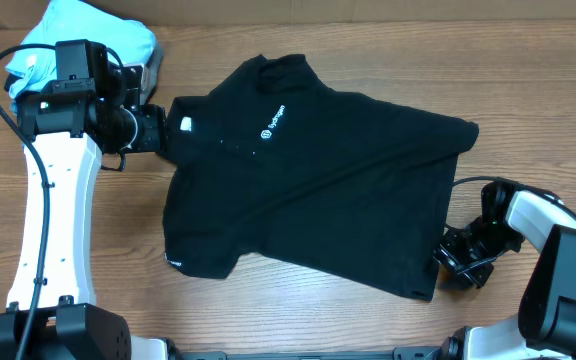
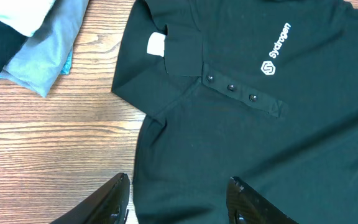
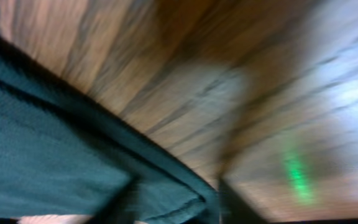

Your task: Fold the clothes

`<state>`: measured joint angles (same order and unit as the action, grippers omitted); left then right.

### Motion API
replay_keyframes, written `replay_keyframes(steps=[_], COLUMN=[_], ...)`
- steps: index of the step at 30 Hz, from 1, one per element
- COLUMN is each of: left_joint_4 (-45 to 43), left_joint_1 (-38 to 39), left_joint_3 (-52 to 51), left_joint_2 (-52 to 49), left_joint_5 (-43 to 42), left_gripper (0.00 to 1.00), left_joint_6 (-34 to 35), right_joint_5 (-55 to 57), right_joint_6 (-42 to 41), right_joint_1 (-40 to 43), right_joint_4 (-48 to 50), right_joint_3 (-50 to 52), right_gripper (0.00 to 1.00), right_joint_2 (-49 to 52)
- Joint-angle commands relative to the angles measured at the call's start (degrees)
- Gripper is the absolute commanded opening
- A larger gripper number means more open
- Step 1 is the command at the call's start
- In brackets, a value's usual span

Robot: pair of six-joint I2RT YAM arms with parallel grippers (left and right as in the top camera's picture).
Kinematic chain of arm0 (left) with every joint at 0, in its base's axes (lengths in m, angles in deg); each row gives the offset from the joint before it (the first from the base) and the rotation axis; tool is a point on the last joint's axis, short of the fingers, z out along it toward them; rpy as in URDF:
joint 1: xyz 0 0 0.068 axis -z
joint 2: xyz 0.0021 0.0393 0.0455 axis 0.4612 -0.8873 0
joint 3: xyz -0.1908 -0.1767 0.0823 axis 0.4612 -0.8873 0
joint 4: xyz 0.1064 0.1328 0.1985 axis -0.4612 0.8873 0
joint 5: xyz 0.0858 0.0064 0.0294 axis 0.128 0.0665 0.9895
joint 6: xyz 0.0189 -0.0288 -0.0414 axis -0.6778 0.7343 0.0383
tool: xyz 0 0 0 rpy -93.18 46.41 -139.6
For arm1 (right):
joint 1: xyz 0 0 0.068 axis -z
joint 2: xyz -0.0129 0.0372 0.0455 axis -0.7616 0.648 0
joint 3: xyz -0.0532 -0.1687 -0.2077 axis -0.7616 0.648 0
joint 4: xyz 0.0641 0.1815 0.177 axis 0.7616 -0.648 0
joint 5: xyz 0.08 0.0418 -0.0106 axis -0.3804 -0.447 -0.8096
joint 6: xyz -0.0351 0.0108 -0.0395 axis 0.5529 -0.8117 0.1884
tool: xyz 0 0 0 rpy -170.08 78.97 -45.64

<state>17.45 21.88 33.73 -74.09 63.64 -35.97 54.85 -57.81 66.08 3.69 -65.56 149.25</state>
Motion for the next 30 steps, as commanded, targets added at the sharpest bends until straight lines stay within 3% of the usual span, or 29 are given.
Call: replay_keyframes(steps=[1, 3, 10, 24, 25, 28, 30], left_joint_4=[0.0, 0.0, 0.2, 3.6, 4.7, 7.1, 8.2], left_joint_1=[0.4, 0.4, 0.4, 0.4, 0.4, 0.5, 0.5], left_joint_3=[0.6, 0.6, 0.6, 0.5, 0.4, -1.0, -2.9], left_joint_2=[0.8, 0.8, 0.8, 0.8, 0.7, 0.7, 0.7], left_joint_5=[-0.5, -0.5, -0.5, 1.0, 0.9, 0.8, 0.8], left_gripper=[0.54, 0.55, 0.55, 0.58, 0.57, 0.56, 0.56], left_joint_6=[-1.4, -1.4, -1.4, -1.3, -1.2, 0.9, 2.8], right_joint_5=[-1.3, 0.2, 16.2, 15.6, 14.6, 13.4, 13.4], right_joint_6=[1.6, 2.1, -2.7, -5.1, -5.3, -5.7, -5.7], right_joint_1=[0.0, 0.5, 5.9, 10.0, 10.0, 10.0, 10.0], right_joint_4=[3.5, 2.5, -7.3, -13.6, -13.2, -12.0, -11.1], right_joint_3=[0.8, -1.1, -13.1, -16.4, -16.4, -16.4, -16.4], right_gripper=[0.12, 0.04, 0.04, 0.04, 0.09, 0.5, 0.55], right_joint_2=[-0.2, -1.1, -3.6, -3.9, -3.9, -3.9, -3.9])
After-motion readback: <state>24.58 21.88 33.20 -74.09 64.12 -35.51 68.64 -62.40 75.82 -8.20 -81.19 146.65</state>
